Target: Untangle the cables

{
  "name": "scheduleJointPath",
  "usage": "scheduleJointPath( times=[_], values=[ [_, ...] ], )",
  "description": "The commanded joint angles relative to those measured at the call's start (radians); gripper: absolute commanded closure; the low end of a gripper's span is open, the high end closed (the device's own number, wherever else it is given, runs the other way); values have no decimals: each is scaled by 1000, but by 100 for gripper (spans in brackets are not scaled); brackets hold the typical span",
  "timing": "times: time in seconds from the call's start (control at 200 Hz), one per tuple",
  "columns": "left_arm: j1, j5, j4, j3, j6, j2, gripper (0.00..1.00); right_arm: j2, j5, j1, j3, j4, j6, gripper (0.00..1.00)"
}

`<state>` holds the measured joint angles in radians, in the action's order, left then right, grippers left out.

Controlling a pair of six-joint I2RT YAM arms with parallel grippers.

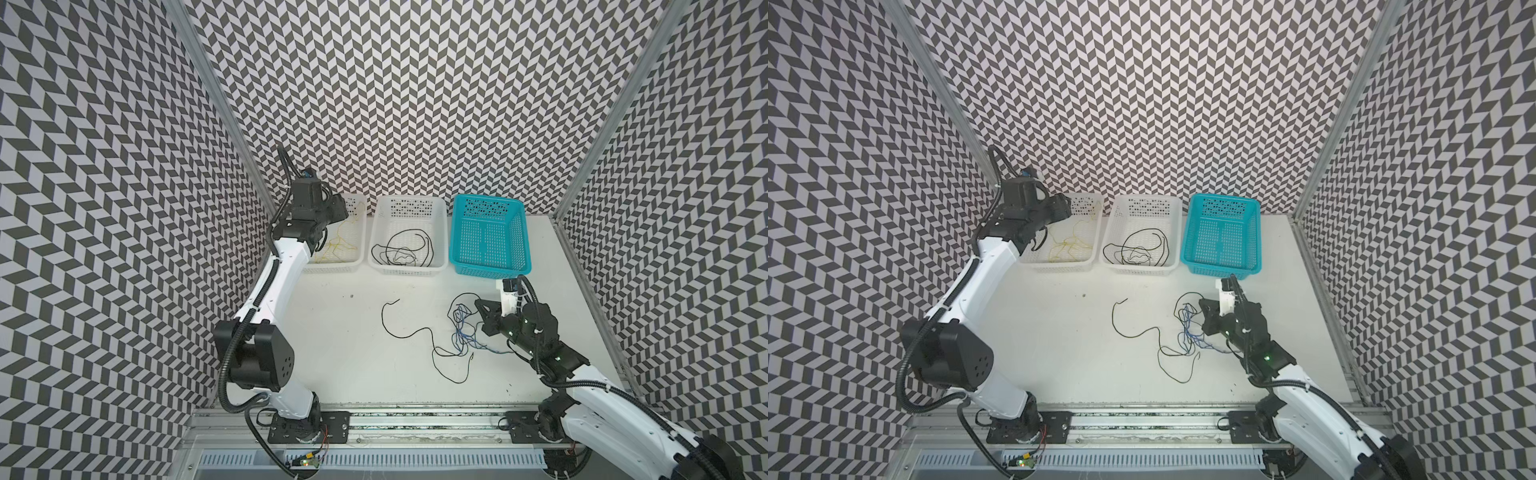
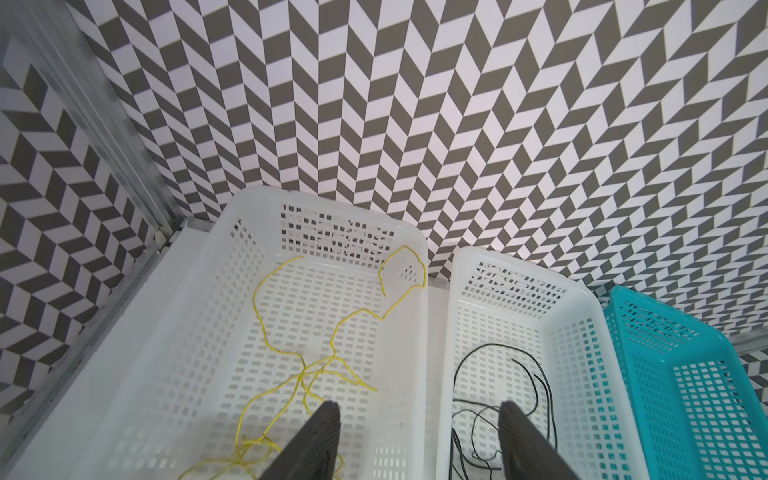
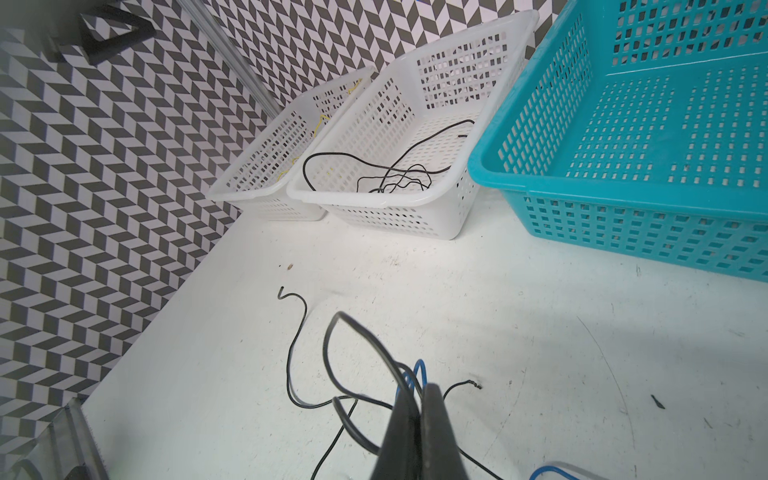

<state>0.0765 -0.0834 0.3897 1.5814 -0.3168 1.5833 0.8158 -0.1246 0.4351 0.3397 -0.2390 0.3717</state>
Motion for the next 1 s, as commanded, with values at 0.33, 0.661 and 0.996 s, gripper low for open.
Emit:
scheduleJointPath(
  times=[0.33,0.661,0.996],
  values=[
    [200,-154,-135,-451,-117,-473,34,71,-131,71,301,124,-124,100],
    [290,-573,-562,-660,-304,-617,33,152,-237,147,524,224,-224,100],
    [454,-806,-493,-642,-142,-615,39,166,-252,205,540,175,-266,100]
  ],
)
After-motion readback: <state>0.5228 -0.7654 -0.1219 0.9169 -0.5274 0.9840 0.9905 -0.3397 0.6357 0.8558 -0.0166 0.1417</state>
